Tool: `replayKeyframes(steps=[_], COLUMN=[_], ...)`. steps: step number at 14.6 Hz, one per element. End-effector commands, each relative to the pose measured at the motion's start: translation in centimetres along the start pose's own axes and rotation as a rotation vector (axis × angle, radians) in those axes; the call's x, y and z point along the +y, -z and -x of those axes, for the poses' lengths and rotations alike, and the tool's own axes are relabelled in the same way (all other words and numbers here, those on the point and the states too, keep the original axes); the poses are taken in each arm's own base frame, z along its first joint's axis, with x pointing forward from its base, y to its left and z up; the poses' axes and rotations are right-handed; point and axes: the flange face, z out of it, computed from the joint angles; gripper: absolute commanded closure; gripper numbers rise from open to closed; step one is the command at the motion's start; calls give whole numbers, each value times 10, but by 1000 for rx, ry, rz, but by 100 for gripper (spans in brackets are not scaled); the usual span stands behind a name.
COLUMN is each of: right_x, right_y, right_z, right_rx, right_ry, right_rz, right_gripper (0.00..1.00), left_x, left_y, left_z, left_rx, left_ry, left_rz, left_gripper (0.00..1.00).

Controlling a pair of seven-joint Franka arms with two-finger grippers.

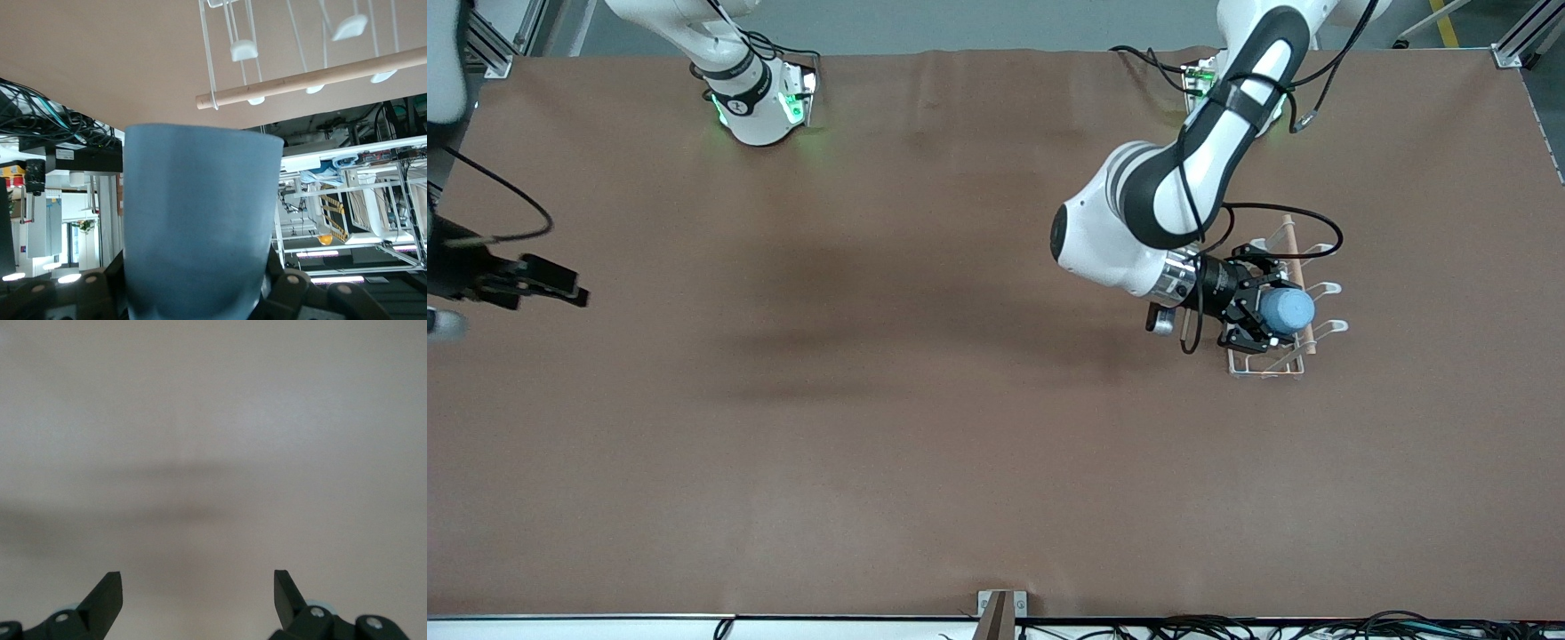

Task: Hang cup on cup holder
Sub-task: 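Carry the cup to the rack with the left gripper while the right retracts, then lower the cup onto a rack hook with the left gripper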

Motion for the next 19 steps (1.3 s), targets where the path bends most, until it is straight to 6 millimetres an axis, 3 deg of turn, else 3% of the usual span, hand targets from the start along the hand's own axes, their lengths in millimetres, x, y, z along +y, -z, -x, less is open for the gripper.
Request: replayKeyframes(steps=[1,5,12,15,17,18,19], right_x=[18,11,1,4,6,6,7], right_y=[21,33,45,47,49,55,59], right_z=[6,18,64,65,64,64,62], right_rx=[-21,-33,20,23,27,39,50], right_ry=[-37,-30,1,3,-14,-15,-16], right_rz=[14,72,77,76,78,79,81], right_gripper=[0,0,0,0,0,0,0], left_x=[2,13,26,30,32,32,32], left_y=[-18,-35,-55,-61,-63,-62,-63], left_z=[1,-45,-73,-86,-91,-92,-92], left_rx=[-44,-85,-132,-143,-146,-146,-145], left_ry=[78,107,169,184,224,252,286], left_rz=[11,21,20,21,20,17,18], left_gripper=[69,68,68,65,52,34,3])
